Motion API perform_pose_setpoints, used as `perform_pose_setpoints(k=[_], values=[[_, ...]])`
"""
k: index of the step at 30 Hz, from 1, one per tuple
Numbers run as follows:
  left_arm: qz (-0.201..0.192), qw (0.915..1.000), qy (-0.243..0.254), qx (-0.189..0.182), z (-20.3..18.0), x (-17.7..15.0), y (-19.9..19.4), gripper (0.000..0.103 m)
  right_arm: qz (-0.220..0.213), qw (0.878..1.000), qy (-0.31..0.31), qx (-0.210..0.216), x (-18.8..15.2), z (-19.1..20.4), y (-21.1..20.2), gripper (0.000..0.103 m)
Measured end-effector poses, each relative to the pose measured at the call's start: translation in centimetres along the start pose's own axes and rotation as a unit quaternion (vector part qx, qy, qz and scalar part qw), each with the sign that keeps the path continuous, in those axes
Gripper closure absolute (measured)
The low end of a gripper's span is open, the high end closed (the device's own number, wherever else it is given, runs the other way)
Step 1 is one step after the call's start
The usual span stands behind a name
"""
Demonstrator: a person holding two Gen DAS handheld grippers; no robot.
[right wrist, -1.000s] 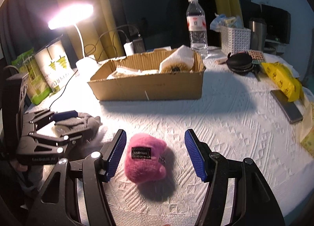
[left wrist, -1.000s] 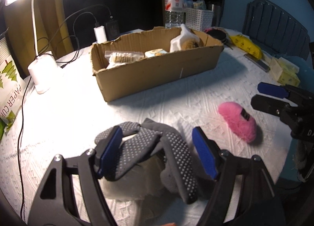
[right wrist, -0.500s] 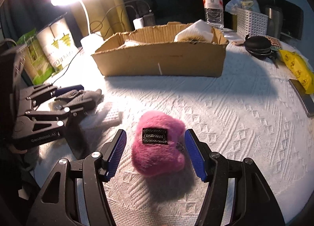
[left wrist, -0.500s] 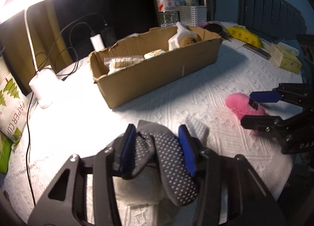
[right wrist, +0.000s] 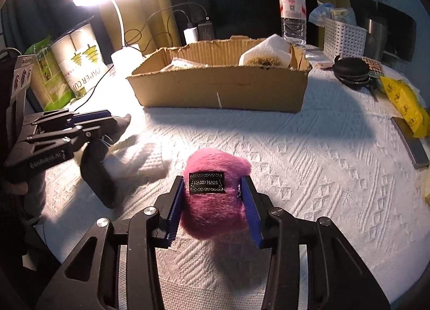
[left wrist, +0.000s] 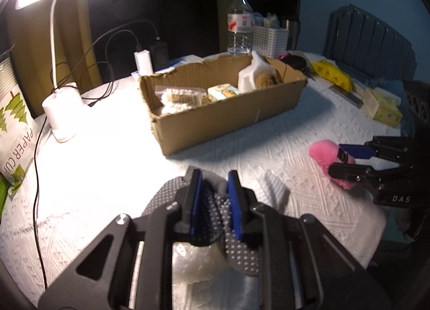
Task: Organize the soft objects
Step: 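Carry the pink pouch and grey gloves into the box and release them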
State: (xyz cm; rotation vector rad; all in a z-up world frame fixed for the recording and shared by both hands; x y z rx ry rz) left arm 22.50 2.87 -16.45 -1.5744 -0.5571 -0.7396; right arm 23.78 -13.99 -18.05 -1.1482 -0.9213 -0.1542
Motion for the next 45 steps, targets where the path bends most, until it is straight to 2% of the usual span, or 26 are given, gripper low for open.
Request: perform_pose_setpoints(k=[3,16,25,45], values=[[-0.006,1.0000,-0.005,0.004,0.7,0.4,-0.6,0.083,-0.005,1.000,0.000,-0.001,0.4,0.0,-0.3,0.059],[-0.041,0.9984,-0.033,-0.021,1.5,3.1,-3.7,0.083,-0.032,0.999,-0.004,-0.007,2.6,-0.4,-2.1,0.059],[-0.062,0.9974,-0.029,-0.022,1.1,5.8,-5.1,0.083,-0.058,0.998,0.000,-0.008,4.4,-1.1,-3.8,0.059],[-0.085,0.9959,-0.027,-0.017,0.2,10.6,-4.4,0.083,-0.105,0.994,0.000,0.002,9.0,-4.0,-5.1,0.059]])
Point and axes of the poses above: each gripper's, at about its wrist camera, not at the fingertips, and y roughly the way its jaws point, z to its left, x to its top, the point moved 7 cm from there along y, roughly the way its jaws point, and after that the axes turned 1 degree about -x, right-handed, at the moved point
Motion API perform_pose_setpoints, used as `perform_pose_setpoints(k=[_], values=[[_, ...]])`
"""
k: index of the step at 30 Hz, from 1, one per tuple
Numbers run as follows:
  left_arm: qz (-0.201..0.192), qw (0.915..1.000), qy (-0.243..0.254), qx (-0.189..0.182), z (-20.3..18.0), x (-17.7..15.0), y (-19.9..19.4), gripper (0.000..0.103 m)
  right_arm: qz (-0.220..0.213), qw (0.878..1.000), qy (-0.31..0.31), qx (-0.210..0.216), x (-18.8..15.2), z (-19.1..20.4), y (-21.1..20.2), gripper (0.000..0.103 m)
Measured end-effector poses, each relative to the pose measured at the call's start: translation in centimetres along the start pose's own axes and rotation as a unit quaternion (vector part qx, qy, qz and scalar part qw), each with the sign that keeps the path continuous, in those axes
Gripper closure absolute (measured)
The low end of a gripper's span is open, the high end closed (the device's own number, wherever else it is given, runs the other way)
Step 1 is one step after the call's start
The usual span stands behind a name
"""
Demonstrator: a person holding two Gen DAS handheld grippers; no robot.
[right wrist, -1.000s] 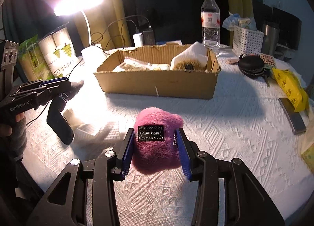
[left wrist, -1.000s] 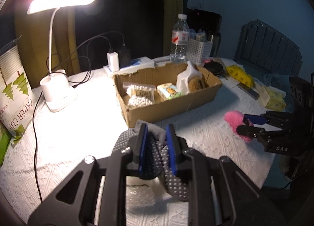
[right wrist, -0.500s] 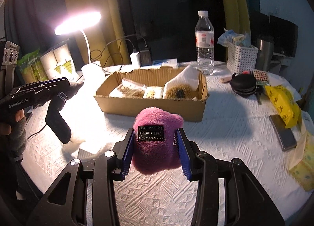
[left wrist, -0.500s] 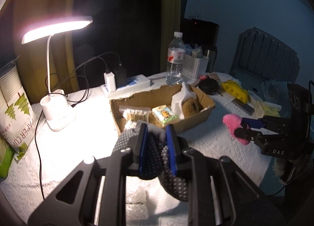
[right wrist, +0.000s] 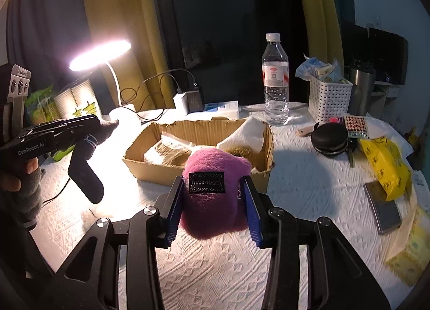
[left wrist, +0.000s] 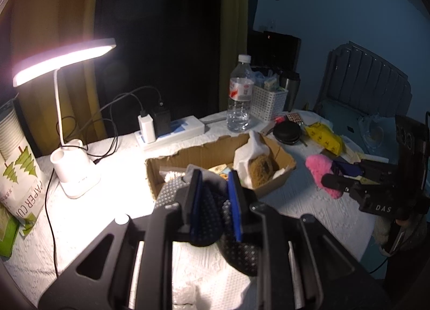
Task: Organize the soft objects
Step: 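Carry the pink pouch and grey gloves into the box and release them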
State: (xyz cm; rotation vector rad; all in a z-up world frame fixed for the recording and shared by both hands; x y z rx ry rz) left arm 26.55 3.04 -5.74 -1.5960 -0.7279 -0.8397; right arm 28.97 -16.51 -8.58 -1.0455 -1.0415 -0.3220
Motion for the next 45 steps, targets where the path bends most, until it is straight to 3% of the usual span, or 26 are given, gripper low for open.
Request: perform_pose_setpoints(k=[23,36,40,42,43,45], values=[[0.001,1.0000,0.008,0.001,0.1,3.4,6.4,0.082,-0.020,1.000,-0.002,0.000,4.7,-3.3,3.8,0.059],[0.010,0.9999,-0.006,-0.005,1.0,3.9,10.6,0.080,-0.036,0.999,-0.020,0.016,8.5,-2.9,7.2,0.059],[0.032,0.9994,-0.014,-0.005,1.4,3.4,12.1,0.069,-0.026,0.999,-0.022,0.015,8.7,-3.0,9.0,0.058],[0.037,0.9992,-0.015,-0.006,1.4,3.2,12.5,0.048,-0.018,0.999,-0.023,0.014,8.4,-3.0,9.8,0.048],[0.036,0.9992,-0.017,-0.006,1.4,3.1,12.5,0.030,-0.017,1.000,-0.022,0.012,8.3,-3.1,10.0,0.043],[0.031,0.9992,-0.023,-0.005,1.7,3.2,12.4,0.026,-0.014,1.000,-0.020,0.007,8.2,-3.3,10.3,0.039]])
Point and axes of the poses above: each gripper's, at about its wrist camera, not at the fingertips, and y roughly the way its jaws point, z to its left, x to its top, the point moved 7 cm from there along y, roughly the way its jaws point, and after that the axes turned 1 degree about -x, right-handed, at the moved point
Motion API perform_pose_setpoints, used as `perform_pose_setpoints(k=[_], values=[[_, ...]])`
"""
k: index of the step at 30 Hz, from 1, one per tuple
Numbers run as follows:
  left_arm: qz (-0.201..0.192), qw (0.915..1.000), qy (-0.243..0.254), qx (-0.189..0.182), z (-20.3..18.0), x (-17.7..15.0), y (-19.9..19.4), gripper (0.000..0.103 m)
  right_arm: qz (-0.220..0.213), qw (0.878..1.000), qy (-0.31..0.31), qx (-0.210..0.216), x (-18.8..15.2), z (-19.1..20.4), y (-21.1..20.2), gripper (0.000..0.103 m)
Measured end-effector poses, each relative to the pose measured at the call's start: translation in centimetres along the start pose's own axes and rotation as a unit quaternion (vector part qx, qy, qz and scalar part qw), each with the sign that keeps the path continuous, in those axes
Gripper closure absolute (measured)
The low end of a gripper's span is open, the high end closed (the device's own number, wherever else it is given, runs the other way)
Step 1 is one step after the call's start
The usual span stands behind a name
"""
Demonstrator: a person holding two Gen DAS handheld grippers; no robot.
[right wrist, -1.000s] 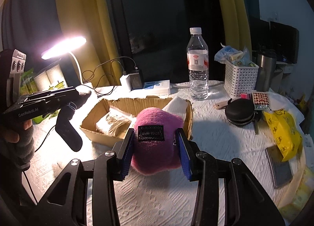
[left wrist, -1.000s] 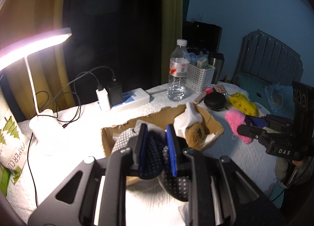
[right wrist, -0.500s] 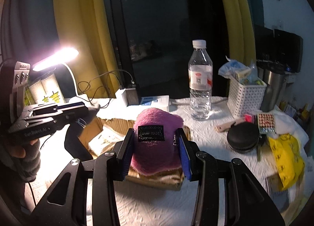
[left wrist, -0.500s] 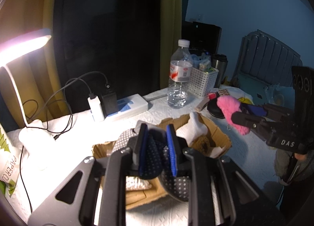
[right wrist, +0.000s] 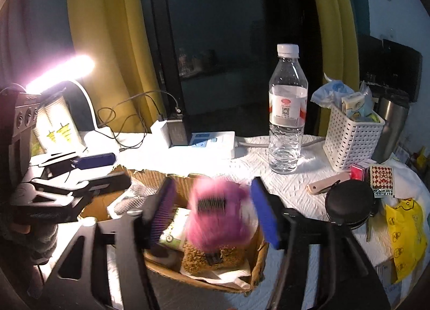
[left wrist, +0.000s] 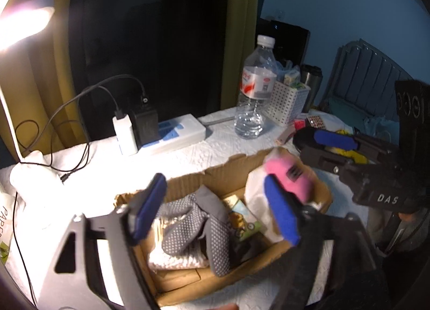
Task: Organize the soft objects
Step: 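Carry the pink pouch and grey gloves into the box and release them, then withdraw both open tools from the box toward the table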
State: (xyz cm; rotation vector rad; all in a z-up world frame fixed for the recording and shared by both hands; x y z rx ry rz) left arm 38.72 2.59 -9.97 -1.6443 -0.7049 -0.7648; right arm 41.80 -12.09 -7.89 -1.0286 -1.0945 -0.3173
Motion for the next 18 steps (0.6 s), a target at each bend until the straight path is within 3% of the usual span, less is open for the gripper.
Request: perform_pose_setpoints(k=[18], values=[[-0.036,0.9994,-0.002,-0.002,0.0,-0.1,-5.3,0.026,-0.007,1.000,-0.005,-0.013,-0.5,2.2,-3.8,0.039]])
Point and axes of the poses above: each gripper's, at about its wrist camera, not at the fingertips, and y roughly the way its jaws point, z to its left, x to its top, the point moved 7 cm from there along y, roughly the way its jaws point, and after that the axes turned 1 degree about -x, right-handed, at the moved point
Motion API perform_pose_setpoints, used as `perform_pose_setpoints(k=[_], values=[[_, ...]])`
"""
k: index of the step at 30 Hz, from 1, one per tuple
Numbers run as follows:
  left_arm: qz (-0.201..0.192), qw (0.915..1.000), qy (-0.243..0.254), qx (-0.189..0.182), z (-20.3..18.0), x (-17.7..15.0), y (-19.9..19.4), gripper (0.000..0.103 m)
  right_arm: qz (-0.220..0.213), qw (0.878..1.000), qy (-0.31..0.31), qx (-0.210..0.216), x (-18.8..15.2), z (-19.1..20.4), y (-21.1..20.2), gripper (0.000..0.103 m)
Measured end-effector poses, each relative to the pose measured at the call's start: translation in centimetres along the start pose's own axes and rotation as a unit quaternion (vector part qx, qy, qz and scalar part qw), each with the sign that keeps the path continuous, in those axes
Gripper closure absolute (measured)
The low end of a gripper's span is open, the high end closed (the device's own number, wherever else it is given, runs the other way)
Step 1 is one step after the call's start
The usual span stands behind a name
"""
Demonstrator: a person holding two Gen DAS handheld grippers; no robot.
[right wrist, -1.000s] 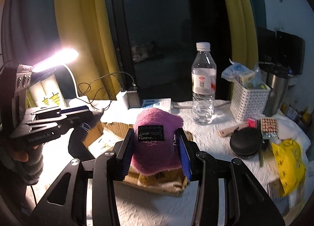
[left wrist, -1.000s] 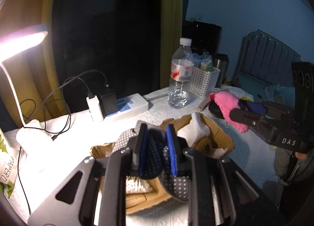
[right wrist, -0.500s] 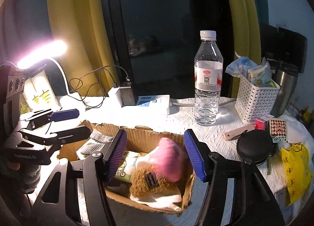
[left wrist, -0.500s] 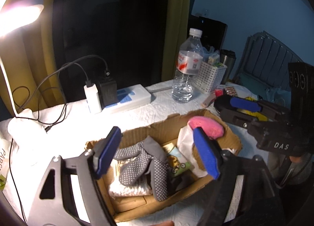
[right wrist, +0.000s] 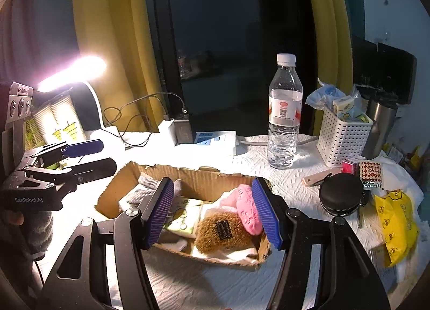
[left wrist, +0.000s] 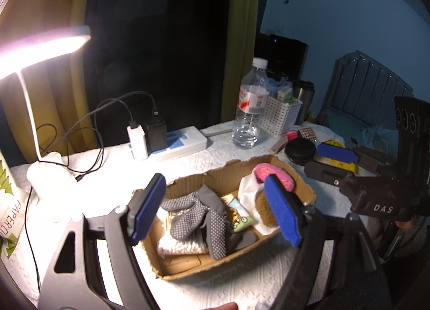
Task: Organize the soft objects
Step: 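Withdraw both open tools from the box toward the table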
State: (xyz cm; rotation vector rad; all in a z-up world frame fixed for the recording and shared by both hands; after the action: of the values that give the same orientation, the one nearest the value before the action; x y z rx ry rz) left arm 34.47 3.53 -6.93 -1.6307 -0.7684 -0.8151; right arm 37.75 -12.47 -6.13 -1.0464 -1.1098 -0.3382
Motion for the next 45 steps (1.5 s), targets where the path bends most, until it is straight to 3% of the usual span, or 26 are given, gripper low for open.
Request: perform_pose_setpoints(k=[26,45], values=[[-0.021,0.9998,0.000,-0.003,0.2,-4.4,-8.0,0.026,-0.003,1.000,-0.026,0.006,-2.5,7.2,-5.3,0.039],[-0.007,0.9995,-0.024,0.021,3.0,-10.6,-10.2,0.025,0.045,0.998,-0.038,0.018,-7.5,12.2,-4.7,0.039]])
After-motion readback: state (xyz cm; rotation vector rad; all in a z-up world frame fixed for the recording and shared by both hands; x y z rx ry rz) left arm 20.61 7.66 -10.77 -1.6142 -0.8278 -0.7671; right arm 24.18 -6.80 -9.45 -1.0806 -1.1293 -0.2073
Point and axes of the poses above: each gripper's, at about its wrist camera, not at the fingertips, and y roughly the way its jaws point, z to its left, x to its top, the point moved 7 cm from there along y, roughly the way its jaws point, and after that the axes turned 1 degree about -x, right-handed, at the moved point
